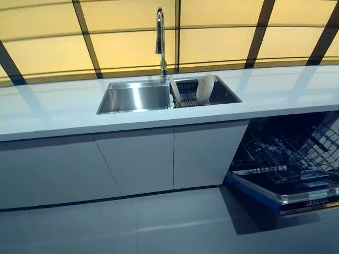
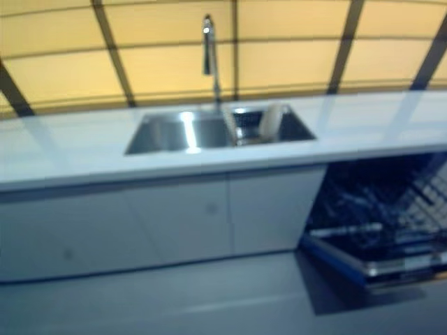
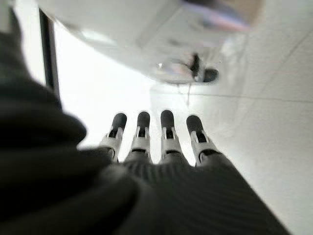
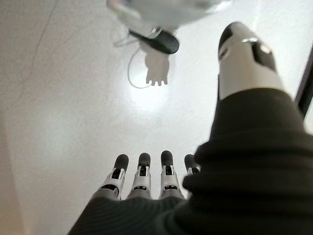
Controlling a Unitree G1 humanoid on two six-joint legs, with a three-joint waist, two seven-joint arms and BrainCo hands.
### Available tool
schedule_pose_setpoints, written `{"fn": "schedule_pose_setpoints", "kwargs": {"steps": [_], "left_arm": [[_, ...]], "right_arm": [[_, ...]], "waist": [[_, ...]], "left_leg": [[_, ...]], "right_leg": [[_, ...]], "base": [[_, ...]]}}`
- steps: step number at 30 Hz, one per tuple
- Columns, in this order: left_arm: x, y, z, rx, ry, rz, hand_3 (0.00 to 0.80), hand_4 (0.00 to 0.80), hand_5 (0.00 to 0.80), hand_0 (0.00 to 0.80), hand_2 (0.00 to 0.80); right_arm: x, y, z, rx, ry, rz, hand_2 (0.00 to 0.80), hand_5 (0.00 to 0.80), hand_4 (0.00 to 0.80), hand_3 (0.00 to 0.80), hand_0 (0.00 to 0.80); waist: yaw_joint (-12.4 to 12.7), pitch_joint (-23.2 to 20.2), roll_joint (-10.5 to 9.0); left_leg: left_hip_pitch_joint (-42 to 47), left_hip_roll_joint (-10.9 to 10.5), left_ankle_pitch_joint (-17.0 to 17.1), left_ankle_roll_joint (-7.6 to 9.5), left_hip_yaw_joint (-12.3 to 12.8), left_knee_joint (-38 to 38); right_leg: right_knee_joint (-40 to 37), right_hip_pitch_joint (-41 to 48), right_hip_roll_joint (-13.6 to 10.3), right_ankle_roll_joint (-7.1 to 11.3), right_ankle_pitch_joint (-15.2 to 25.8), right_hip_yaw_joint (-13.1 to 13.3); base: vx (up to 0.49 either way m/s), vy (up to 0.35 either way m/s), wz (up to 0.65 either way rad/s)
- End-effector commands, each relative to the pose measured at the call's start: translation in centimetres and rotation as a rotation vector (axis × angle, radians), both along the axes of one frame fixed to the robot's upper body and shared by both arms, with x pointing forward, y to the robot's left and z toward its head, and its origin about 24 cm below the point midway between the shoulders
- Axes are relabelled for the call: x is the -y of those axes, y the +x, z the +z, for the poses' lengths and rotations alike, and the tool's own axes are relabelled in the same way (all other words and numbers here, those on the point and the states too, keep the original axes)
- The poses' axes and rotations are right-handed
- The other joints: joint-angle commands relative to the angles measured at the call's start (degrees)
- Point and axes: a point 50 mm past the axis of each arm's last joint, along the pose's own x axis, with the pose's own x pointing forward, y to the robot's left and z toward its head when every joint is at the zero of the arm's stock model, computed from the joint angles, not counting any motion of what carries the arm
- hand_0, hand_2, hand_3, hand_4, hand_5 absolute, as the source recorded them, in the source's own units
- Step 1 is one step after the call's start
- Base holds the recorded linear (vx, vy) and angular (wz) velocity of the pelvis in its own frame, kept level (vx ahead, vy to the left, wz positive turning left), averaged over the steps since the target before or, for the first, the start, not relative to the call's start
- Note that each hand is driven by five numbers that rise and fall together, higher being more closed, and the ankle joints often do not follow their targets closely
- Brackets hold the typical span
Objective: Take plates into dishwasher
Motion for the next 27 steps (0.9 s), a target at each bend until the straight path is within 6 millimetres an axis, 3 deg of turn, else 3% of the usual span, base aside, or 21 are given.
{"fn": "schedule_pose_setpoints", "kwargs": {"steps": [1, 4, 5, 7, 8, 10, 17, 23, 25, 27], "left_arm": [[1.4, -1.3, -0.4, -0.019, -0.039, 0.063, 0.000, 0.000, 0.000, 0.000, 0.000], [1.6, -1.5, -0.5, -0.022, -0.034, 0.080, 0.000, 0.000, 0.000, 0.000, 0.000], [1.5, -1.5, -0.5, -0.023, -0.017, 0.078, 0.000, 0.000, 0.000, 0.000, 0.000], [0.9, -1.3, -0.4, -0.017, -0.007, 0.061, 0.000, 0.000, 0.000, 0.000, 0.000], [0.7, -1.2, -0.3, -0.018, 0.001, 0.041, 0.000, 0.000, 0.000, 0.000, 0.000], [0.4, -1.1, -0.3, -0.029, 0.016, 0.000, 0.000, 0.000, 0.000, 0.000, 0.000], [0.4, -2.0, -0.4, -0.061, 0.013, -0.016, 0.000, 0.000, 0.000, 0.000, 0.000], [0.4, -2.1, -0.4, -0.068, 0.018, -0.025, 0.000, 0.000, 0.000, 0.000, 0.000], [0.3, -1.4, -0.3, -0.057, 0.024, -0.050, 0.000, 0.000, 0.000, 0.000, 0.000], [0.2, -1.1, -0.2, -0.056, 0.026, -0.061, 0.000, 0.000, 0.000, 0.000, 0.000]], "right_arm": [[-0.2, 0.6, 0.0, 0.011, 0.012, -0.022, 0.000, 0.000, 0.000, 0.000, 0.000], [0.0, 0.3, 0.0, 0.014, 0.007, -0.054, 0.000, 0.000, 0.000, 0.000, 0.000], [0.1, 0.0, 0.0, 0.009, -0.004, -0.044, 0.000, 0.000, 0.000, 0.000, 0.000], [-0.1, -0.2, -0.1, 0.007, 0.004, 0.000, 0.000, 0.000, 0.000, 0.000, 0.000], [-0.3, -0.3, -0.2, 0.002, 0.015, 0.031, 0.000, 0.000, 0.000, 0.000, 0.000], [-0.9, -0.3, -0.3, 0.003, 0.026, 0.070, 0.000, 0.000, 0.000, 0.000, 0.000], [-1.3, -0.4, -0.4, -0.026, 0.036, 0.079, 0.000, 0.000, 0.000, 0.000, 0.000], [-1.0, -0.9, -0.4, -0.030, 0.013, 0.044, 0.000, 0.000, 0.000, 0.000, 0.000], [-0.6, -0.6, -0.3, -0.014, -0.002, 0.014, 0.000, 0.000, 0.000, 0.000, 0.000], [-0.6, -0.5, -0.3, -0.004, -0.002, -0.012, 0.000, 0.000, 0.000, 0.000, 0.000]], "waist": [[0.5, 1.6, 0.20], [0.5, 1.3, 0.44], [0.1, 0.5, 0.40], [-0.1, -0.7, -0.11], [0.0, -1.3, -0.63], [0.5, -2.1, -1.16], [2.0, -2.8, -1.89], [2.1, -3.4, -2.44], [2.0, -4.0, -2.82], [2.0, -4.5, -2.95]], "left_leg": [[0.4, -4.4, 16.8, 1.69, -3.7, -24.3], [0.9, -4.9, 16.1, 2.01, -5.1, -25.9], [2.5, -4.9, 13.4, 3.01, -4.2, -25.9], [3.2, -5.4, 10.1, 4.45, -4.0, -23.9], [3.8, -5.5, 7.9, 4.65, -2.3, -22.5], [3.7, -5.1, 6.7, 4.79, -0.8, -20.9], [0.6, -4.4, 6.8, 4.38, 0.2, -16.2], [1.2, -4.6, 2.4, 5.90, 0.7, -13.4], [1.5, -4.7, -1.9, 7.49, 1.9, -10.0], [2.0, -5.0, -3.0, 8.15, 2.3, -9.5]], "right_leg": [[3.3, 2.5, 3.6, 3.63, -3.3, 2.4], [3.4, 3.8, 3.9, 3.58, -4.4, 3.8], [4.2, 4.8, 3.8, 3.85, -5.7, 6.1], [5.4, 6.6, 3.3, 4.51, -7.6, 7.1], [5.5, 7.9, 2.4, 4.99, -8.4, 6.4], [5.1, 8.9, 1.7, 5.03, -8.6, 5.0], [1.8, 10.3, 1.0, 4.40, -7.8, 3.7], [2.2, 10.6, -0.5, 5.87, -8.3, 3.4], [4.3, 10.8, -2.3, 7.17, -9.3, 2.6], [6.1, 10.9, -3.1, 7.86, -9.6, 1.9]], "base": [[0.343, 0.164, -0.12], [0.263, 0.098, -0.29], [0.348, 0.101, -0.36], [0.472, 0.107, -0.47], [0.421, 0.063, -0.44], [0.296, 0.009, -0.14], [0.151, -0.002, -0.08], [0.177, 0.086, -0.12], [0.281, 0.182, -0.17], [0.239, 0.164, -0.07]]}}
